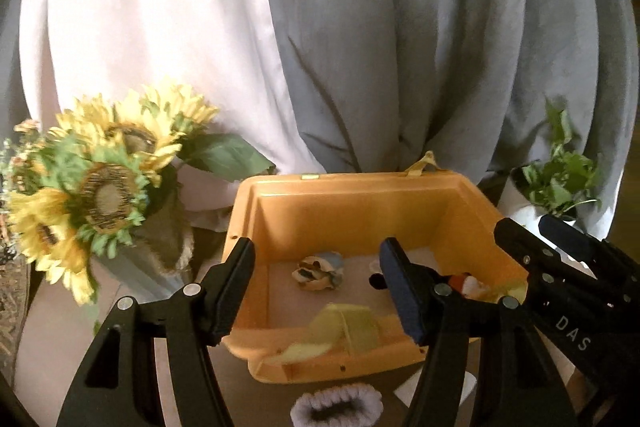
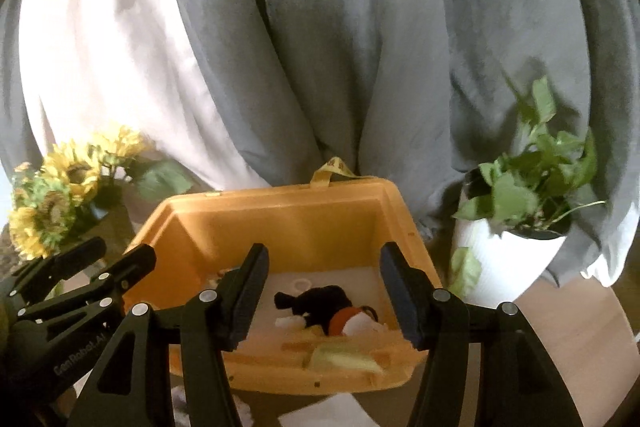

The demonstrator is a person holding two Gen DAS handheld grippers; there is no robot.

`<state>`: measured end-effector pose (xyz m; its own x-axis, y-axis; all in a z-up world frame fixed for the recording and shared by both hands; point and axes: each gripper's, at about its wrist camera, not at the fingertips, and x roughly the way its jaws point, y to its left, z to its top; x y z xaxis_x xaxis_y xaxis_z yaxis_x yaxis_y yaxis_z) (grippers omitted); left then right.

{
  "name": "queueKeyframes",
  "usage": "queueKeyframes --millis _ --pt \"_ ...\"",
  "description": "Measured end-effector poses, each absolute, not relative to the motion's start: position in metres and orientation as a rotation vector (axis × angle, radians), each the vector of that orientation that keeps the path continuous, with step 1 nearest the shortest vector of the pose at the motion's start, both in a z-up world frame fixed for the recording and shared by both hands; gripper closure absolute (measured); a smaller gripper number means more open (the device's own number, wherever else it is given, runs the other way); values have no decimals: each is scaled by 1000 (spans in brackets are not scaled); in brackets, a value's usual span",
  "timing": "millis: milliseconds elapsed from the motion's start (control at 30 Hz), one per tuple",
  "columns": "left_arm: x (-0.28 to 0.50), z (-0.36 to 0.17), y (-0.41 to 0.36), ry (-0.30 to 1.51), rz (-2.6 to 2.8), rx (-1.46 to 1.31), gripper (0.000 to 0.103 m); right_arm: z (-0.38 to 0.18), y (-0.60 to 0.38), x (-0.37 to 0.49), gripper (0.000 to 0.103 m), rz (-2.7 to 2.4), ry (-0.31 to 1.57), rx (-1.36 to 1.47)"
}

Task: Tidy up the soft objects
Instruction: 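Open both tools to drop the beanbag and doll into the crate, then withdraw both tools from the crate back toward the remaining toys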

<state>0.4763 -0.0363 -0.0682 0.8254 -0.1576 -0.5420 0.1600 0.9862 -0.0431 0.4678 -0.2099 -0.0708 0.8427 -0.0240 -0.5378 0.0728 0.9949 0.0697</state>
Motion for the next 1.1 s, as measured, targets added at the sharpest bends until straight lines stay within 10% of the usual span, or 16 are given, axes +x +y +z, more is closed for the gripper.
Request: queueKeyframes --millis 1100 --pt "308 -14 -38 459 -176 9 33 -7 -218 302 37 -101 424 93"
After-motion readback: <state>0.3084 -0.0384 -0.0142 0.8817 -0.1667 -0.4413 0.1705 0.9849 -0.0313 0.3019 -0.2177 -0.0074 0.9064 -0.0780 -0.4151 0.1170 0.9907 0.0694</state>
